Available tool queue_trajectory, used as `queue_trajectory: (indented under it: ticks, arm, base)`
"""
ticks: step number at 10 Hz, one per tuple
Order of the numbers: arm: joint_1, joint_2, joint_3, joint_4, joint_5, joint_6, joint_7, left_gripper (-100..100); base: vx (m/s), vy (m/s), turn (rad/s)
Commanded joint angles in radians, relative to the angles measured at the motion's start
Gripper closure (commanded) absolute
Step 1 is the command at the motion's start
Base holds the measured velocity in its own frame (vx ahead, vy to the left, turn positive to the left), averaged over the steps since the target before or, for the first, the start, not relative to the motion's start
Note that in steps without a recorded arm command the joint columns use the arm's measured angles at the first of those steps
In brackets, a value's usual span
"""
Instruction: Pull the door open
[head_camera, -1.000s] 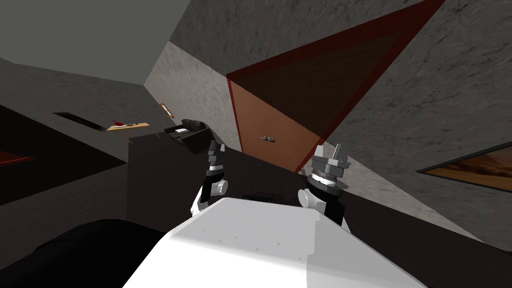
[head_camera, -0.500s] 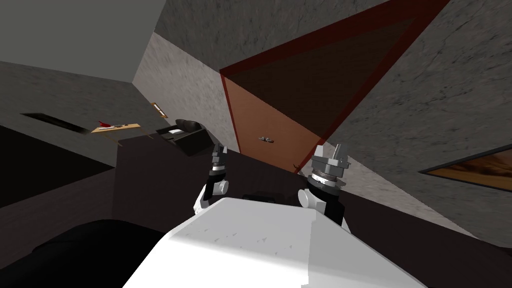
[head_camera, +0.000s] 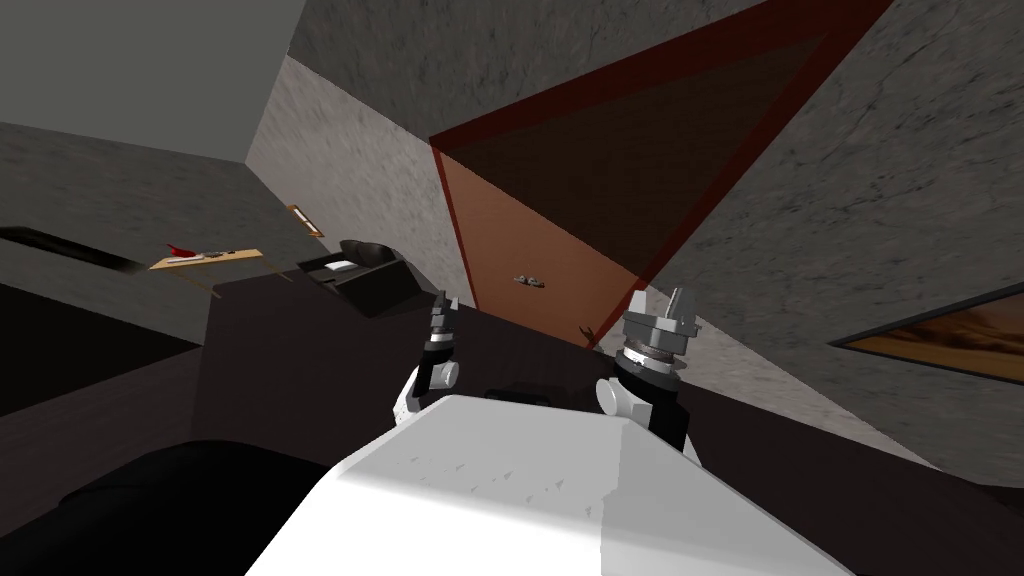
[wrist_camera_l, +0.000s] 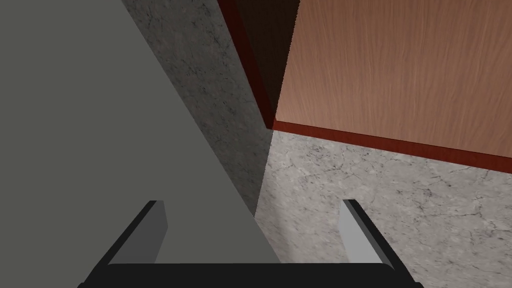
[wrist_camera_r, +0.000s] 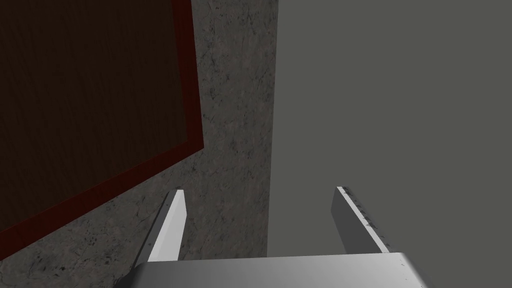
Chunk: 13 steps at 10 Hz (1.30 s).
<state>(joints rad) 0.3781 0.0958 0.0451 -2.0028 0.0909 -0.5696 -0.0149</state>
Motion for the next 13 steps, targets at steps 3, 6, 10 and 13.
queue_trajectory:
  ticks: [3, 6, 10, 13]
  arm:
    - [-0.024, 0.019, -0.001, 0.094, -0.007, -0.026, 0.026, -100]
    - [-0.044, 0.033, -0.003, 0.173, -0.014, -0.047, 0.048, -100]
    - [-0.071, 0.053, -0.007, 0.283, -0.024, -0.075, 0.077, -100]
    - [-0.092, 0.069, -0.010, 0.365, -0.031, -0.097, 0.100, -100]
  base:
    - [0.100, -0.037, -0.062]
    - [0.096, -0.018, -0.060]
    - [0.109, -0.030, -0.066]
    - [0.100, -0.035, -0.067]
